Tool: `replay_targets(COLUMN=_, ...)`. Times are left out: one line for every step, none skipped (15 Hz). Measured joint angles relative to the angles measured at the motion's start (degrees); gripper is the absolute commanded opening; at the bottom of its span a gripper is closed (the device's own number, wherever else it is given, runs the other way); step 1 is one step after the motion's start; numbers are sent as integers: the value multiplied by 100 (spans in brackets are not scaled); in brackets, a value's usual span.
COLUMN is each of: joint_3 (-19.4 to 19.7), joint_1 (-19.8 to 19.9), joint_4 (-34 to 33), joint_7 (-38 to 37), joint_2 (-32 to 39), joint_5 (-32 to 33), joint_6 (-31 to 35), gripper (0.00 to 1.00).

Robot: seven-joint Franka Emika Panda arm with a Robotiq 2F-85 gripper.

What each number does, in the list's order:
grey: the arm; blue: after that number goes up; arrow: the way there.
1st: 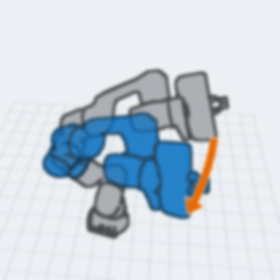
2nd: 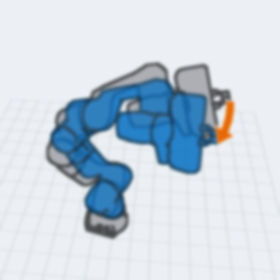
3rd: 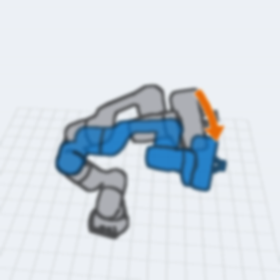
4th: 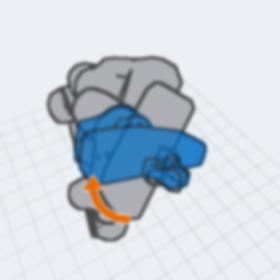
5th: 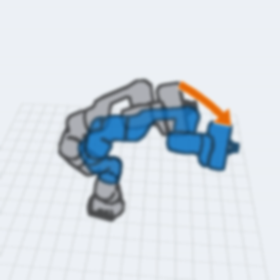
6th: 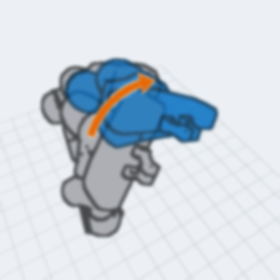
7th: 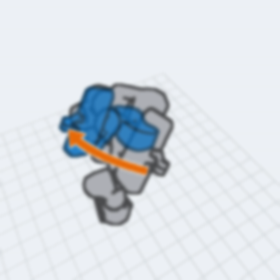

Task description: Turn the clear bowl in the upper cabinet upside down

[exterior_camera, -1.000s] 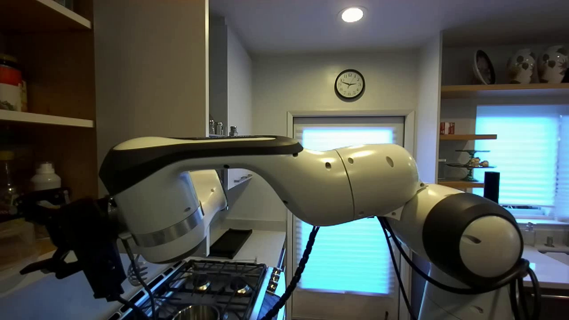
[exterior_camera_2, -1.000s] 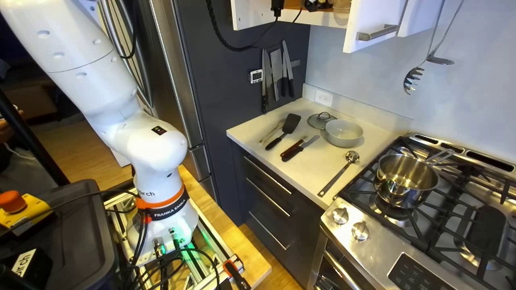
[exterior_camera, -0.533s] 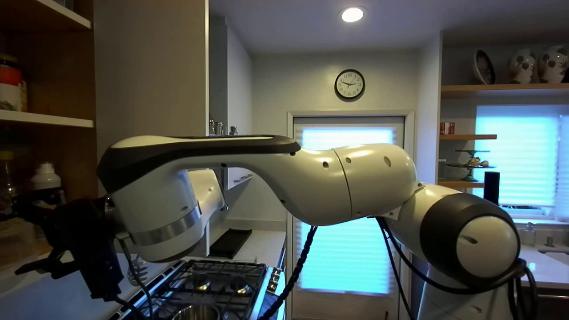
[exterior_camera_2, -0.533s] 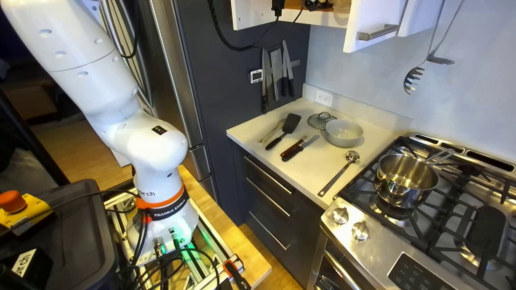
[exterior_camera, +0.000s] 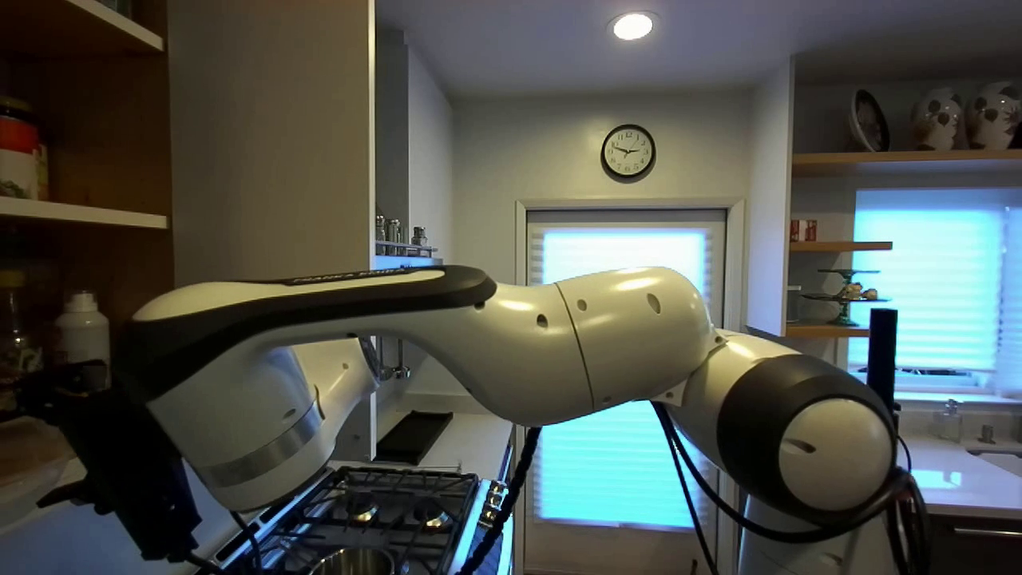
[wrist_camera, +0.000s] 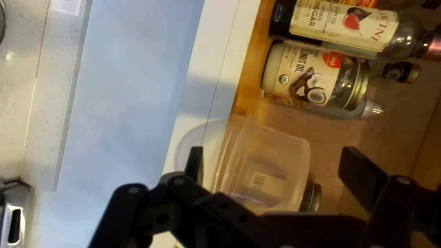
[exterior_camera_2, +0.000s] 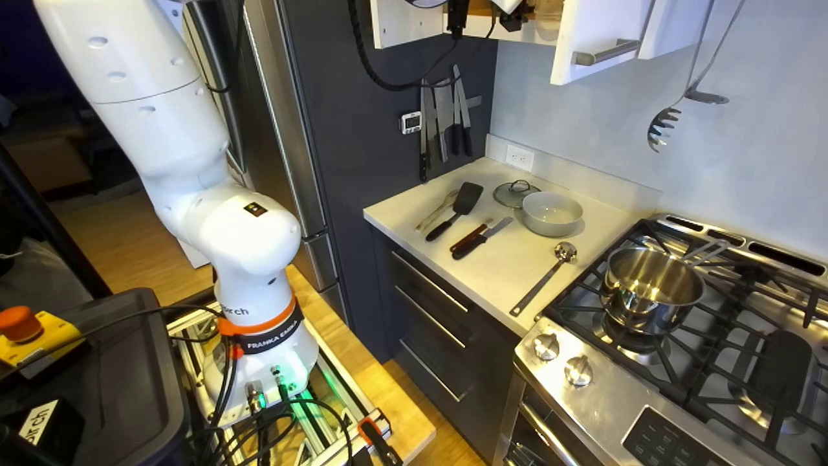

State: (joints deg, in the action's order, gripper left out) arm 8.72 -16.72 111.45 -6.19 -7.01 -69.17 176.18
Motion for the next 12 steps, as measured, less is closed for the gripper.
replay_targets(joint_3=0, joint_1=5, joint_4=-55, joint_7=-105, joint_2=110, joint_5=85, joint_6=31, gripper=100)
replay_targets(joint_3=1, joint_1=9, joint_4=-123, joint_7=-183, joint_2=211, joint_5=113, joint_6=50, gripper=100)
replay_targets(joint_3=4, joint_1=10, joint_4=-210, joint_7=-231, joint_2=300, joint_5=113, joint_6=65, gripper=100)
replay_targets(joint_3=7, joint_1=10, joint_4=-307, joint_7=-264, joint_2=369, joint_5=107, joint_6=94, gripper=100)
replay_targets(joint_3=9, joint_1=10, joint_4=-403, joint_7=-286, joint_2=424, joint_5=88, joint_6=136, gripper=100)
replay_targets(joint_3=12, joint_1=10, joint_4=-500, joint_7=-299, joint_2=464, joint_5=51, joint_6=165, gripper=100)
replay_targets(joint_3=16, joint_1=11, joint_4=-593, joint_7=-314, joint_2=497, joint_5=15, joint_6=199, gripper=100)
replay_targets(joint_3=22, joint_1=15, joint_4=-666, joint_7=-336, joint_2=528, joint_5=-9, joint_6=230, gripper=100)
replay_targets(joint_3=33, joint_1=20, joint_4=-710, joint_7=-386, joint_2=557, joint_5=-11, joint_6=239, gripper=100)
replay_targets(joint_3=47, joint_1=28, joint_4=-726, joint_7=-439, joint_2=592, joint_5=-7, joint_6=239, gripper=100)
replay_targets(joint_3=59, joint_1=41, joint_4=-726, joint_7=-496, joint_2=634, joint_5=8, joint_6=239, gripper=100)
replay_targets(joint_3=-20, joint_1=147, joint_4=-725, joint_7=-578, joint_2=687, joint_5=44, joint_6=239, gripper=100)
